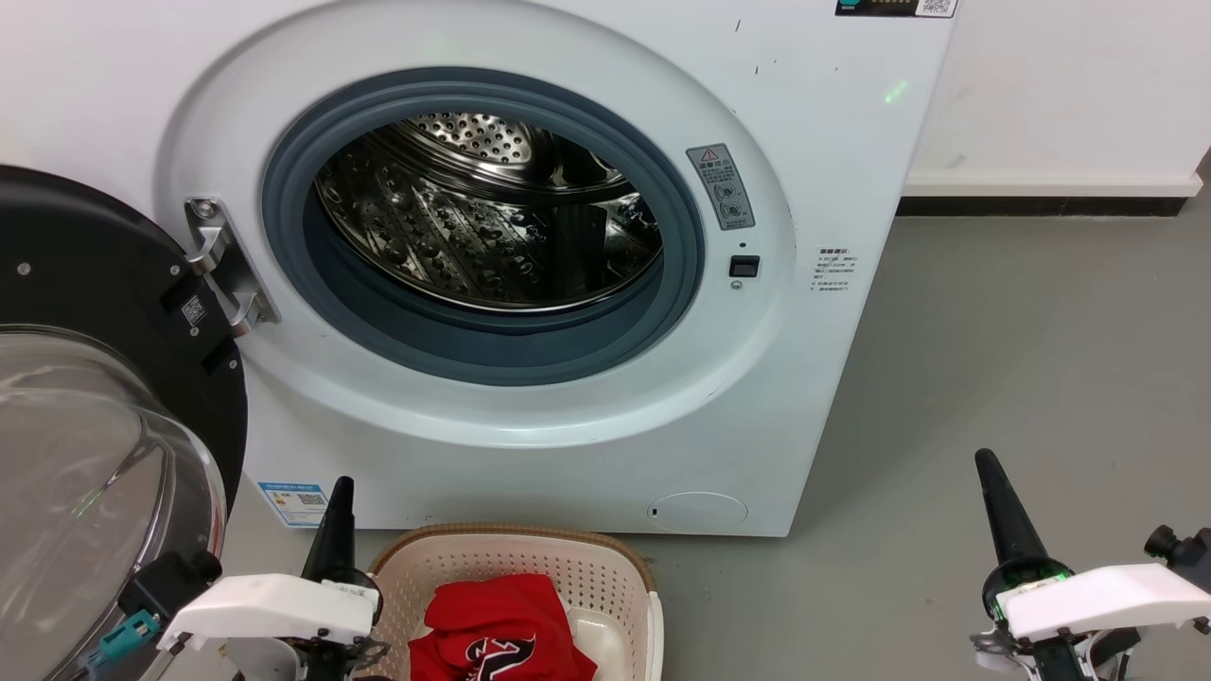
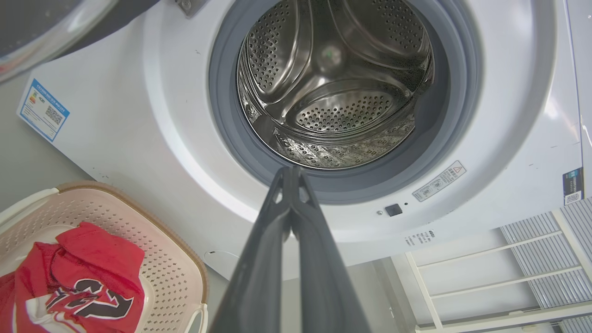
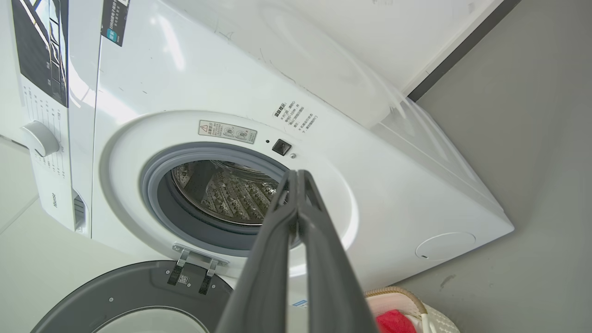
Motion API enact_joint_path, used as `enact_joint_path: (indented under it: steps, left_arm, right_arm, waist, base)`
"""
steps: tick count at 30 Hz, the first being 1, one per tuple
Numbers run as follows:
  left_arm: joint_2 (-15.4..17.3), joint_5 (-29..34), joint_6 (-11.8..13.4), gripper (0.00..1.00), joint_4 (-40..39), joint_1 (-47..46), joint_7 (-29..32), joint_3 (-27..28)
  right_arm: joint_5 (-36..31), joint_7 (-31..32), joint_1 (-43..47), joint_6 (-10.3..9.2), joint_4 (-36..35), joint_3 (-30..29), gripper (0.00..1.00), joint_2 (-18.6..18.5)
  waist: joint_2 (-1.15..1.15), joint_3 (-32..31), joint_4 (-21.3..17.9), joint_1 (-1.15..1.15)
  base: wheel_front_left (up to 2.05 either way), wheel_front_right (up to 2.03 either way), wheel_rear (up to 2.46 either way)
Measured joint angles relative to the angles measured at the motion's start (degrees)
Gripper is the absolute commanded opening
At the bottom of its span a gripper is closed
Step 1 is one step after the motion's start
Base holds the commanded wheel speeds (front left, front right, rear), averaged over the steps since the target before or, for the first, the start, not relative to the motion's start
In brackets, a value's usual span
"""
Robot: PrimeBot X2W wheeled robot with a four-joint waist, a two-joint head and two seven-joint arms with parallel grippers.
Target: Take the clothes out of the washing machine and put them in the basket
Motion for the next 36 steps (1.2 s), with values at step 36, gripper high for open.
enact_joint_path:
  steps: [36]
  left_arm:
    - [-0.33, -20.47, -1.79, 0.00, 0.31, -1.23, 4.95, 2.42]
  right_arm:
    - [19.70, 3.54, -2.48, 0.00, 3.26, -2.32, 0.00, -0.04]
  waist:
    - [0.00, 0.47, -0.06, 0.00]
  base:
    - [0.00, 0.00, 0.00]
